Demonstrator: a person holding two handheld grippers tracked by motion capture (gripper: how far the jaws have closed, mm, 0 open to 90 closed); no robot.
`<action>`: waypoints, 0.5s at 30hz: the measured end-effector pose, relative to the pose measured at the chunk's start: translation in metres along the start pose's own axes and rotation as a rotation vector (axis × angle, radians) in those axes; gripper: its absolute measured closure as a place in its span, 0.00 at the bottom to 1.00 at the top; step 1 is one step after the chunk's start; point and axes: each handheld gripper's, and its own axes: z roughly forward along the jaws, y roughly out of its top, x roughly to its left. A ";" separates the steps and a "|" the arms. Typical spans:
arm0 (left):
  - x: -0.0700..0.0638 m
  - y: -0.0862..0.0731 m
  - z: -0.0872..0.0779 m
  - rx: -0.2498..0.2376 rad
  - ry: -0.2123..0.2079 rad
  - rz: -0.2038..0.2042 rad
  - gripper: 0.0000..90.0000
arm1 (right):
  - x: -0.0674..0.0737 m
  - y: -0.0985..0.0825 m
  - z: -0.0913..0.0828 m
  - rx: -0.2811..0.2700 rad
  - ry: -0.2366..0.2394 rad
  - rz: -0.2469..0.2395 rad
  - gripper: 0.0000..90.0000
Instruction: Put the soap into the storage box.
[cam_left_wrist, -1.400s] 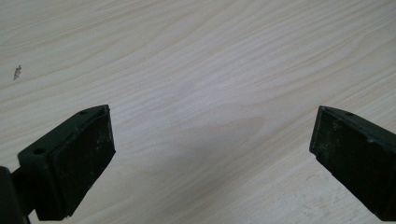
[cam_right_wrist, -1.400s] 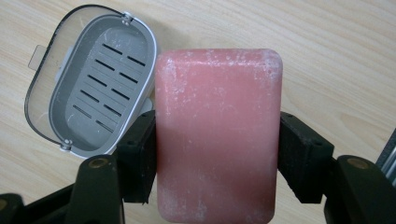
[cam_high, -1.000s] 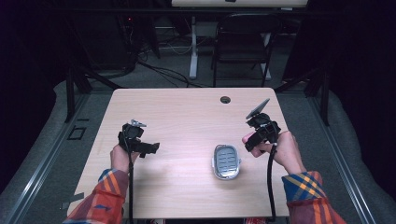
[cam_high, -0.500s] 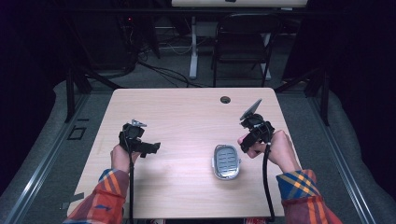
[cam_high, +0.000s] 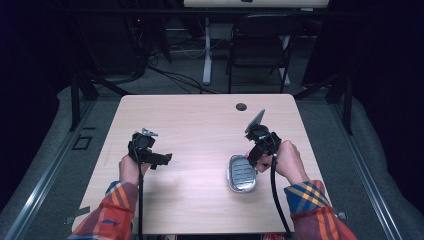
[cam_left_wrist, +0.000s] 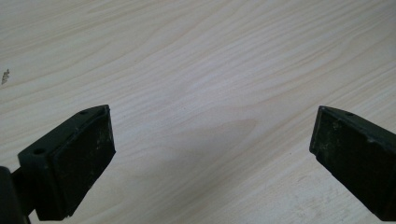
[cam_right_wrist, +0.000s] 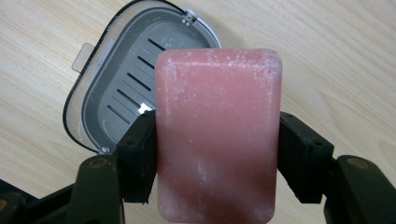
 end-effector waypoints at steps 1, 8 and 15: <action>0.000 0.000 0.000 0.000 0.001 0.000 0.00 | 0.001 0.000 0.001 -0.001 -0.005 -0.003 0.41; -0.001 0.000 -0.001 -0.008 -0.001 0.000 0.00 | 0.004 0.002 0.003 0.005 -0.007 -0.009 0.41; -0.001 0.000 0.001 -0.002 -0.003 0.005 0.00 | 0.006 0.004 0.007 0.014 -0.001 -0.023 0.41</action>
